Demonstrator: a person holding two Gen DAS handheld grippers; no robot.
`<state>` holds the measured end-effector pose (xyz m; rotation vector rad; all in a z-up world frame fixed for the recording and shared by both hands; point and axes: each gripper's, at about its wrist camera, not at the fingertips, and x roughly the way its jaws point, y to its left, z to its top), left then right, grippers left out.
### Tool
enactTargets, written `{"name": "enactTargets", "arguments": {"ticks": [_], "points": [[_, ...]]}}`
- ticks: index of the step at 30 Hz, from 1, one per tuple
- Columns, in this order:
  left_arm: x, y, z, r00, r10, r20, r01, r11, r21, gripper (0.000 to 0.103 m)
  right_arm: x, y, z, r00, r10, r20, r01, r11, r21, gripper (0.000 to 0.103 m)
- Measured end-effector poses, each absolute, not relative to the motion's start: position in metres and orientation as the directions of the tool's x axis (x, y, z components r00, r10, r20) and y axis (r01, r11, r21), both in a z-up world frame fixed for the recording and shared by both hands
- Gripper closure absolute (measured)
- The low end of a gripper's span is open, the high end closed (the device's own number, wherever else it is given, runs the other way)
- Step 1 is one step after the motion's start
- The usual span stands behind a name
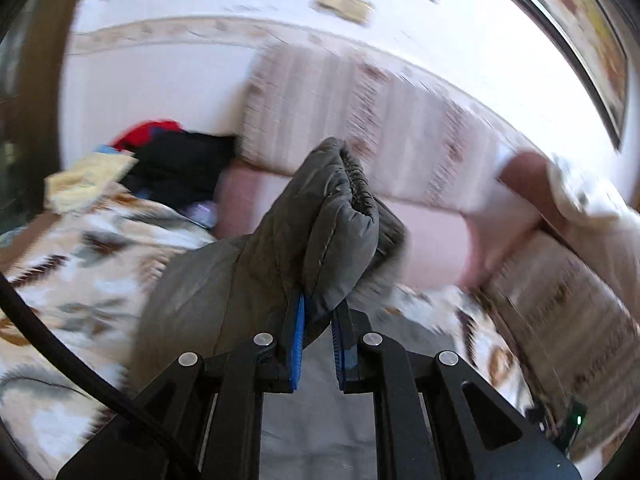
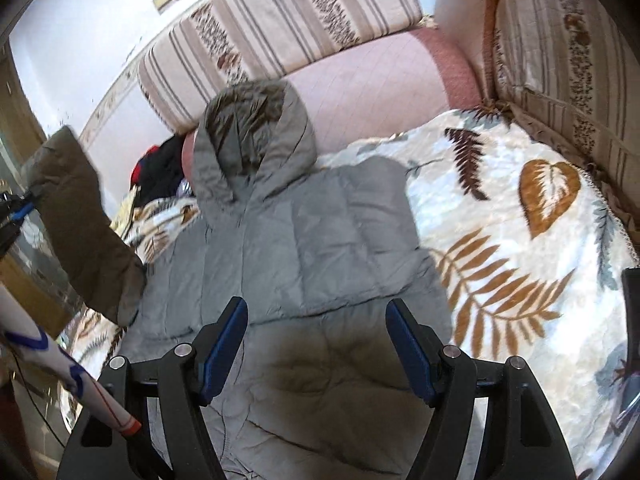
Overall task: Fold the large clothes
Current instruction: 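Carry the held sleeve across the chest over the first sleeve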
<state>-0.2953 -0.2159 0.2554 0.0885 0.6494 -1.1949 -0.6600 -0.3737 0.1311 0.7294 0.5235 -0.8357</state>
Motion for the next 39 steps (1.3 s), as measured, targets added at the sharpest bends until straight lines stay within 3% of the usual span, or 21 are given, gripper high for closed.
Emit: {"name": "enactTargets", "arguments": {"ticks": [6, 10, 12, 13, 14, 18, 20, 22, 29, 34, 36, 37, 39], "points": [[-0.383, -0.278, 0.186, 0.090, -0.785, -0.613, 0.926, 0.293, -0.238, 0.090, -0.681, -0.384, 0.140, 0.564, -0.511, -0.648, 0.823, 0.409, 0.393, 0.026], [-0.417, -0.310, 0.112, 0.041, -0.681, -0.731, 0.936, 0.282, -0.211, 0.089, -0.685, -0.391, 0.140, 0.556, -0.519, -0.649, 0.830, 0.388, 0.400, 0.026], [-0.431, -0.318, 0.084, 0.047, -0.624, -0.780, 0.943, 0.286, -0.172, 0.079, -0.682, -0.393, 0.139, 0.552, -0.516, -0.655, 0.833, 0.384, 0.399, 0.026], [-0.434, -0.317, 0.075, 0.050, -0.598, -0.800, 0.946, 0.284, -0.154, 0.061, -0.681, -0.395, 0.138, 0.561, -0.507, -0.654, 0.827, 0.384, 0.411, 0.026], [-0.439, -0.318, 0.066, 0.046, -0.567, -0.823, 0.953, 0.272, -0.134, 0.052, -0.680, -0.395, 0.137, 0.568, -0.501, -0.653, 0.822, 0.387, 0.419, 0.026], [-0.453, -0.286, 0.081, 0.011, -0.623, -0.782, 0.977, 0.174, -0.126, 0.046, -0.677, -0.398, 0.136, 0.584, -0.489, -0.647, 0.810, 0.396, 0.432, 0.026], [-0.442, -0.266, 0.099, 0.028, -0.687, -0.726, 0.977, 0.171, -0.124, 0.029, -0.677, -0.400, 0.133, 0.617, -0.462, -0.637, 0.786, 0.395, 0.475, 0.028], [-0.413, -0.240, 0.115, 0.096, -0.741, -0.665, 0.964, 0.235, -0.123, 0.020, -0.674, -0.403, 0.128, 0.669, -0.409, -0.621, 0.743, 0.394, 0.541, 0.035], [-0.265, -0.188, 0.111, 0.362, -0.691, -0.626, 0.777, 0.594, -0.207, 0.020, -0.639, -0.427, 0.085, 0.817, -0.176, -0.550, 0.576, 0.322, 0.752, 0.037], [-0.206, -0.181, 0.085, 0.364, -0.628, -0.688, 0.687, 0.680, -0.257, 0.020, -0.598, -0.425, 0.066, 0.775, -0.150, -0.615, 0.624, 0.341, 0.703, 0.037], [-0.197, -0.185, 0.076, 0.339, -0.620, -0.708, 0.675, 0.684, -0.275, 0.020, -0.583, -0.428, 0.057, 0.767, -0.145, -0.625, 0.633, 0.327, 0.702, 0.054], [-0.196, -0.188, 0.070, 0.326, -0.613, -0.720, 0.674, 0.685, -0.278, 0.020, -0.577, -0.429, 0.055, 0.768, -0.143, -0.624, 0.631, 0.334, 0.700, 0.077], [-0.199, -0.195, 0.061, 0.314, -0.593, -0.742, 0.698, 0.674, -0.243, 0.020, -0.570, -0.429, 0.060, 0.741, -0.163, -0.652, 0.660, 0.360, 0.660, 0.082]]}}
